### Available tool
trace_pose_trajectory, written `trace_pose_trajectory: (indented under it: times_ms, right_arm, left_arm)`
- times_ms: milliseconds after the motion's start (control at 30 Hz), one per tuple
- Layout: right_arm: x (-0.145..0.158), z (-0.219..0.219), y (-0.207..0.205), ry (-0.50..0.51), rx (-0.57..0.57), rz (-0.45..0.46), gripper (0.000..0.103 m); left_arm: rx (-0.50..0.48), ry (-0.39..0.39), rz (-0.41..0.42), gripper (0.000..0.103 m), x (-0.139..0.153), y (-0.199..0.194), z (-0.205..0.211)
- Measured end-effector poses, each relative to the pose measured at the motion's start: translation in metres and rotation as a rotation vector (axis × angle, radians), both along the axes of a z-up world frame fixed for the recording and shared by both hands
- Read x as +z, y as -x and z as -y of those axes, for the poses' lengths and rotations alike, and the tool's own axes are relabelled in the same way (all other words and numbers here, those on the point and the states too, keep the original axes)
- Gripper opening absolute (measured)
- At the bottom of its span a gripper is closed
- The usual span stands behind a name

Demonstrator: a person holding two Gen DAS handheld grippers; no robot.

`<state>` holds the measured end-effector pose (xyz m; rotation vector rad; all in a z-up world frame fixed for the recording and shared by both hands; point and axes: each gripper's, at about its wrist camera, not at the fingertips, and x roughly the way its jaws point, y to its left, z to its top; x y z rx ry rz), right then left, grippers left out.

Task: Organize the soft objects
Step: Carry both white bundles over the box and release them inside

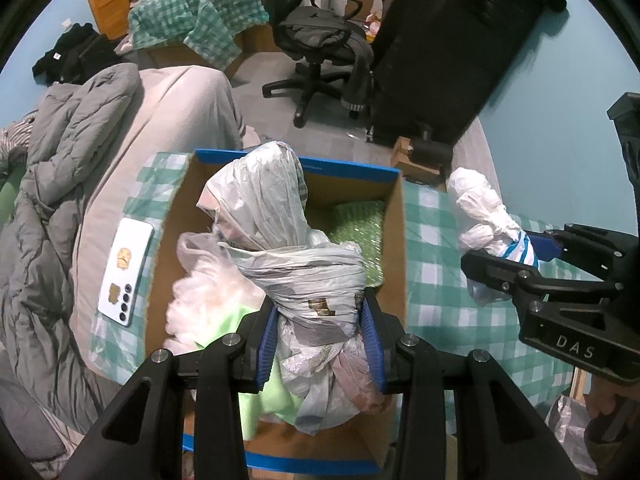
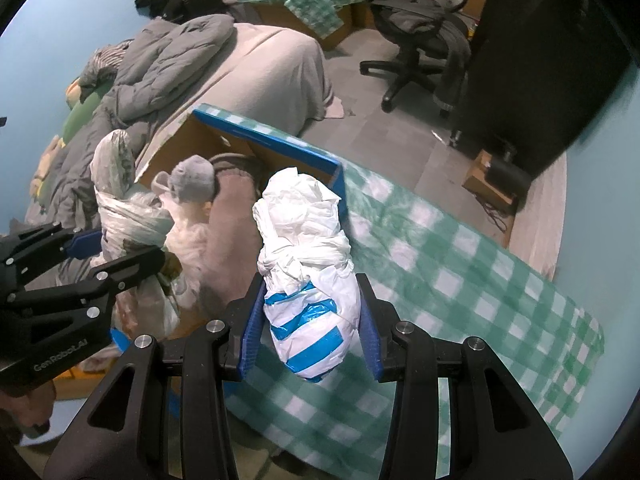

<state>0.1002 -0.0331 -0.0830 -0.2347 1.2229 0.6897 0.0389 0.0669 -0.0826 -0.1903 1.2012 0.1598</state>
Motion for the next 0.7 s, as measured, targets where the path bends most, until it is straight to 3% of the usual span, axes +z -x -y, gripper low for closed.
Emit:
trace_pose_trajectory:
  times_ms: [300,700]
  right_arm:
    - [-0.014,-0.039,-0.017,-0.011,0.021,-0.053,0.041]
    - [-0.033,-0.069,-0.039,-0.003,0.009,-0.09,0.043]
  left_arm:
    - [-0.008,-0.021,-0.014,0.038,-0.013,-0.016,-0.027]
    - [0.007,0.026,-0.057,0.039,-0.041,-0.036,-0.053]
